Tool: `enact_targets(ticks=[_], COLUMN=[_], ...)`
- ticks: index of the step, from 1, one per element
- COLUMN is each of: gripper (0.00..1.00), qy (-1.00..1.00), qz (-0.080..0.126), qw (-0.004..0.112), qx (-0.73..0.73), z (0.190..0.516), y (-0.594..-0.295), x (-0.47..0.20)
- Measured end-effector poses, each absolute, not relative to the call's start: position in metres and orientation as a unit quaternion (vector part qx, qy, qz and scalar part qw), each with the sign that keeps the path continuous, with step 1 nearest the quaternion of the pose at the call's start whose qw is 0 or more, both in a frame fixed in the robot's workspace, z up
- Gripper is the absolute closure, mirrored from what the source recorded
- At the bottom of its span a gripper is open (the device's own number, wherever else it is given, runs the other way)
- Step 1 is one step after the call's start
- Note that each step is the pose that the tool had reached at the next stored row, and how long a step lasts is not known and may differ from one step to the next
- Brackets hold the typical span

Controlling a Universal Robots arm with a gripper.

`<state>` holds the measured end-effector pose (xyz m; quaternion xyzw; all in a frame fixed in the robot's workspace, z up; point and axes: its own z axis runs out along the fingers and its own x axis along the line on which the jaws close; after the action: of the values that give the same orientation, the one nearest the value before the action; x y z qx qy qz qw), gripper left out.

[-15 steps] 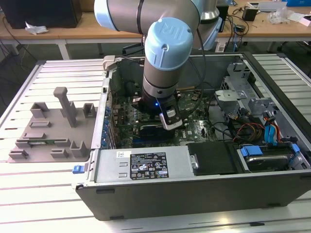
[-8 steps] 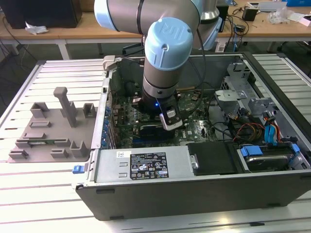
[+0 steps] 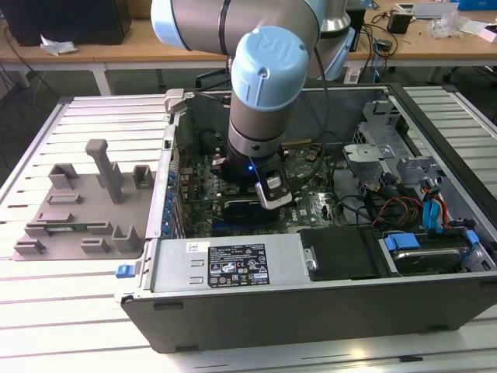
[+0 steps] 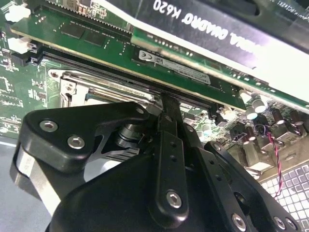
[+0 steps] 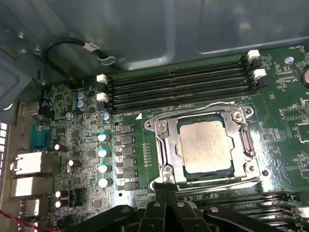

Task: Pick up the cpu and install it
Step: 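Install the second cpu locking lever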

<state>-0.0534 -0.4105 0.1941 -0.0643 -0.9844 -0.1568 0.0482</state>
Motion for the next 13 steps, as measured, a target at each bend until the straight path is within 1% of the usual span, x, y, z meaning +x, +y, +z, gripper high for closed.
enact_targets(ticks=[13], gripper=[0.89], qy=[-0.984], qz=[-0.16], qw=[0.047], qx=[-0.064], z=[0.194], y=[-0.4052], x=[-0.0615])
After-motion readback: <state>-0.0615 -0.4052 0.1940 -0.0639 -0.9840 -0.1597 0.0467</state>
